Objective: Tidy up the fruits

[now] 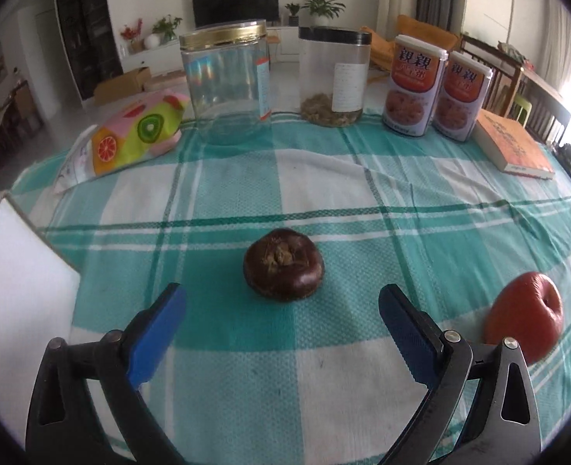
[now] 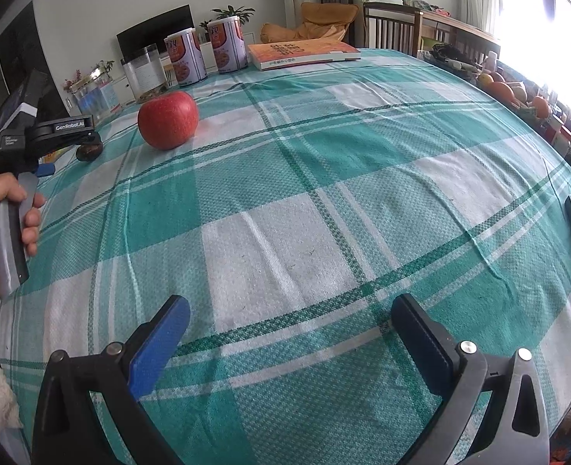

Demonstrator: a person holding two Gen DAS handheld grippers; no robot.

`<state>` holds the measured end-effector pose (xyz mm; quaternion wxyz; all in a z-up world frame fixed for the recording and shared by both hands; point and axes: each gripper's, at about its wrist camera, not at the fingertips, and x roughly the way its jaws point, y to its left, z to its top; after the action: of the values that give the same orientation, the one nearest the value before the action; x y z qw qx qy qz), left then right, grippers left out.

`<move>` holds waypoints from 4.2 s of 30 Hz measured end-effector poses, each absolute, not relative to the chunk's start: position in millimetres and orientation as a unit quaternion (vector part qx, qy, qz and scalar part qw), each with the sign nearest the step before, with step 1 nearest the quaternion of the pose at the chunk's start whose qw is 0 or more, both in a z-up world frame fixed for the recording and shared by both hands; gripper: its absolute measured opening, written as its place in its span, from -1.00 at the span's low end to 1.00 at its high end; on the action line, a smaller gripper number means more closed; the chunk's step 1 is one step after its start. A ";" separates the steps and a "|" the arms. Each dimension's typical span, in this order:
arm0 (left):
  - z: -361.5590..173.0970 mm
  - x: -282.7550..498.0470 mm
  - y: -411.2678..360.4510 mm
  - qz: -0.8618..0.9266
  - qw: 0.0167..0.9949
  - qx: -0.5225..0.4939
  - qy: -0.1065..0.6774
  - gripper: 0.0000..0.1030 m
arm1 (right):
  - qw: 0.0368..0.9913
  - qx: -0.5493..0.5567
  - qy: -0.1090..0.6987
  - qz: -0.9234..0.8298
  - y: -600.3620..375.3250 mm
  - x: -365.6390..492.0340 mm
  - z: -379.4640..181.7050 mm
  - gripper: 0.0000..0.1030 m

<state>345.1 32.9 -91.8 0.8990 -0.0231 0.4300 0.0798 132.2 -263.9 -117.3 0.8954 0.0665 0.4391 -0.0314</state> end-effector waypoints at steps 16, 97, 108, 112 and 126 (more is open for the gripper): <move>-107.0 363.3 46.1 0.052 0.900 -0.013 0.432 -0.05 | 0.894 0.050 0.445 -0.030 -258.7 135.7 -118.2 1.00; 55.0 -56.9 218.5 0.051 0.894 -0.232 0.379 -0.04 | 0.720 0.061 0.480 0.497 50.6 81.5 33.9 0.31; -2.1 -49.0 256.5 0.200 0.877 -0.132 0.417 0.68 | 0.758 -0.121 0.455 0.451 124.0 33.5 8.3 0.74; 23.2 -62.9 245.5 0.255 0.891 -0.060 0.371 0.88 | 0.791 -0.131 0.415 0.431 107.4 31.7 40.6 0.98; 35.6 -77.2 234.9 0.329 0.860 -0.006 0.391 0.91 | 0.806 -0.160 0.421 0.384 103.3 4.4 41.7 0.99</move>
<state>-77.2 234.9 35.6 0.8596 -0.0059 0.3906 0.3294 4.4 103.3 41.7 0.8062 -0.1599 0.4208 0.3839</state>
